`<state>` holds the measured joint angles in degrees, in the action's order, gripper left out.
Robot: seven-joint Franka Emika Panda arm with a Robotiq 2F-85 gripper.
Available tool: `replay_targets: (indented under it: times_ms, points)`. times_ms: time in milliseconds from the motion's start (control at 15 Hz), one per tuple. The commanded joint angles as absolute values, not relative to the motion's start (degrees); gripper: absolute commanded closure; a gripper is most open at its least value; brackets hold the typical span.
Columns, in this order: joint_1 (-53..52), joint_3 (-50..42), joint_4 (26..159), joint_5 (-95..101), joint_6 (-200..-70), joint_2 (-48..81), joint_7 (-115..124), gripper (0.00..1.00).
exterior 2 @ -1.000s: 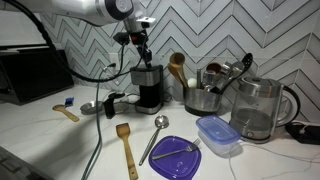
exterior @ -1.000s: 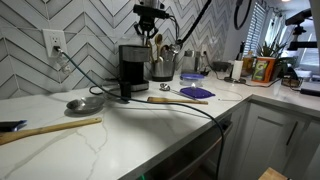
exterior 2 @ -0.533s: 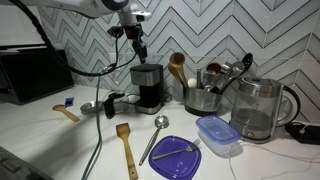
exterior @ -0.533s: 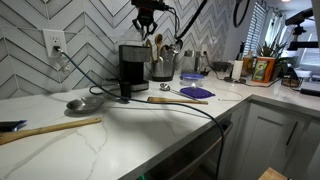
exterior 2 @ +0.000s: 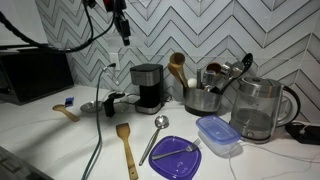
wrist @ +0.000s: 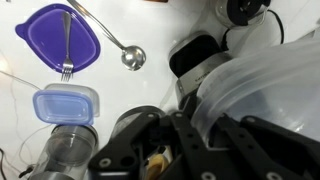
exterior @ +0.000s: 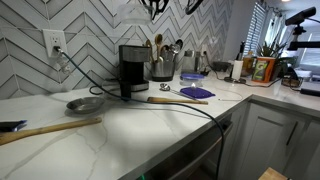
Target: Remove the clear bowl from the coffeemaker and put it on the right side of the counter
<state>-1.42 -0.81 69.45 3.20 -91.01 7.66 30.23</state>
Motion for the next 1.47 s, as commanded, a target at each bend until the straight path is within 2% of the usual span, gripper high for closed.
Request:
replay_targets:
  times_ms: [0,400,800,1400]
  points:
    - [0.36,-2.74,81.78,3.26,-91.25,-4.93,33.61,0.98]
    - [5.34,-6.79,97.23,4.59,-93.06,-20.33,44.3,0.98]
    - [16.37,-8.6,112.68,7.58,-95.04,-30.39,51.25,0.98]
    - [26.27,-8.37,125.78,13.92,-110.66,-27.3,72.55,0.98]
